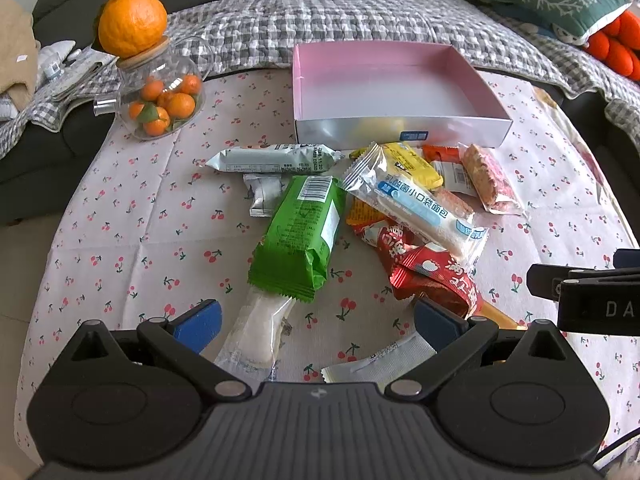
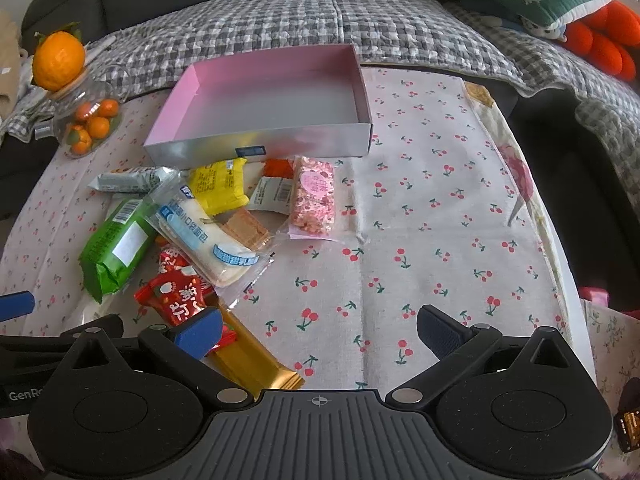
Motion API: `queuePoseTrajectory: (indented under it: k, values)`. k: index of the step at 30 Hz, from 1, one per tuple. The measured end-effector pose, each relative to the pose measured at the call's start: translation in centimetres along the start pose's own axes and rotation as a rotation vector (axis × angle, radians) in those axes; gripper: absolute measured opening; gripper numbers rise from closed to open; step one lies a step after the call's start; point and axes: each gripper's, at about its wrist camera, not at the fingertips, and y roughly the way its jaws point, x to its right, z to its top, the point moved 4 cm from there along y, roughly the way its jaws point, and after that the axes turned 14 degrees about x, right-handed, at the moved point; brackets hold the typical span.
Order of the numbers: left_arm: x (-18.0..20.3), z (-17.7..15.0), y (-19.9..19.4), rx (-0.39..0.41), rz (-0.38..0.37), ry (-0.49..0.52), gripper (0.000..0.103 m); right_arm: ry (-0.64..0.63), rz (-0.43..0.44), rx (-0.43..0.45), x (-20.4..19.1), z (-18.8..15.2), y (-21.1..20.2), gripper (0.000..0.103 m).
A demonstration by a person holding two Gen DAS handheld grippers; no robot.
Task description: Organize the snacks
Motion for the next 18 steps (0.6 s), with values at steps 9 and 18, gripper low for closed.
queuePoseTrajectory:
  k: [9, 18]
  values:
    - [0.05, -0.13, 0.04, 0.001, 0.000, 0.001, 0.103, 0.001, 0.000, 0.001, -0.06, -0.02, 0.00, 0.103]
    - [0.05, -0.17, 0.06, 0.001, 0.000, 0.000, 0.103, 0.001, -0.001, 0.000, -0.11, 0.00, 0.02, 0.103]
